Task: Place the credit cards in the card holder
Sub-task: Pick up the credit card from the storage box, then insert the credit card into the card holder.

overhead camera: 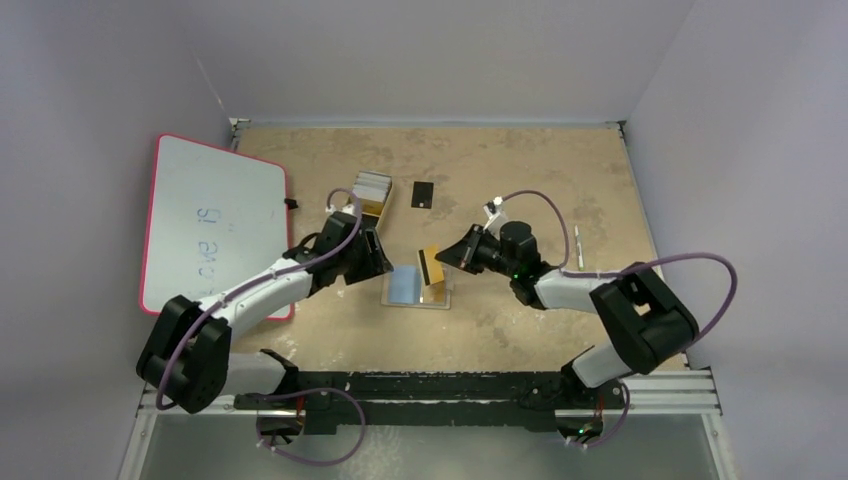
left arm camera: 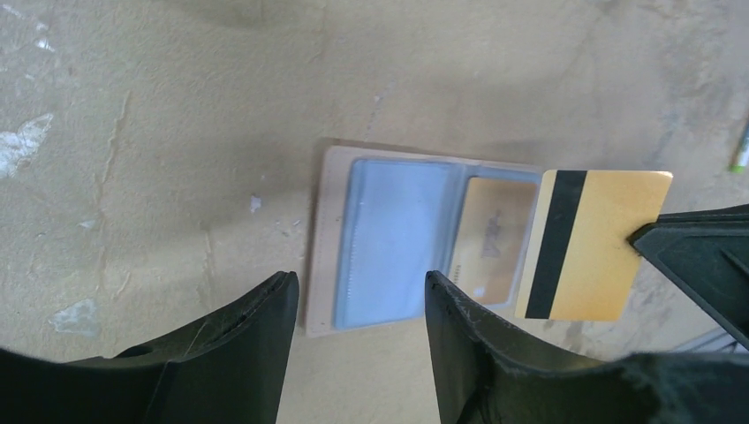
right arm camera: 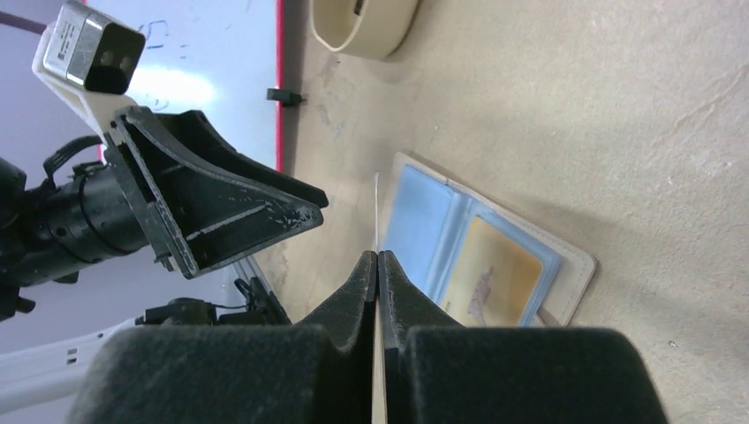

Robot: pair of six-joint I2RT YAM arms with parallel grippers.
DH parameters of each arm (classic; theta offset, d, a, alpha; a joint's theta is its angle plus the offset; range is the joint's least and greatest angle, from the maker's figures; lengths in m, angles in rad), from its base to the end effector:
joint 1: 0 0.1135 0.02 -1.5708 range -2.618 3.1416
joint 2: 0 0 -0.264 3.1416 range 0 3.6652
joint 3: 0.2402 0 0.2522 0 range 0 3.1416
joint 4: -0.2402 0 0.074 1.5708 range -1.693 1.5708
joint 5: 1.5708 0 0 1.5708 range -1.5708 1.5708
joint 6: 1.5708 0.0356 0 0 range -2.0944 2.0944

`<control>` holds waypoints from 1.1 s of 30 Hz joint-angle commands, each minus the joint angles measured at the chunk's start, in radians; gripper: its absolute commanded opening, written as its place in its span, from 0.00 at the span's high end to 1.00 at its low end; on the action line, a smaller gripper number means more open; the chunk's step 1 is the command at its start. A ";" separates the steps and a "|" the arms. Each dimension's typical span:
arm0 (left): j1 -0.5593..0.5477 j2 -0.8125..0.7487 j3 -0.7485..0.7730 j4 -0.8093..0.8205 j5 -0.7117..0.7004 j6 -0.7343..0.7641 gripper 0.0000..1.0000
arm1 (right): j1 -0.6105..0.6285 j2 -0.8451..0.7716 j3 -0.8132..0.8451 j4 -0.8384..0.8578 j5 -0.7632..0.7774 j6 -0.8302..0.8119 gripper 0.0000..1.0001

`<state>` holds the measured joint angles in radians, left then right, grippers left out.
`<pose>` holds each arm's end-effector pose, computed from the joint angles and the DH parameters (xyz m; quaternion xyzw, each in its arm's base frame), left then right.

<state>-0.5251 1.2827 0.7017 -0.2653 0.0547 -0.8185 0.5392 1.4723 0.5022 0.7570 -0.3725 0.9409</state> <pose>0.2199 -0.1297 0.2003 -0.1270 0.9261 -0.2405 0.2614 0.2394 0.1583 0.1854 0.0387 0.7727 0.5225 0.3585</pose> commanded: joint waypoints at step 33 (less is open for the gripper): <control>-0.052 0.064 -0.194 0.228 0.032 -0.133 0.80 | 0.071 0.235 -0.054 0.219 0.095 0.115 1.00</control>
<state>-0.5644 1.3651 0.5266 -0.0673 0.0784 -0.9325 0.6018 1.6985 0.4492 0.9134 -0.2787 1.0348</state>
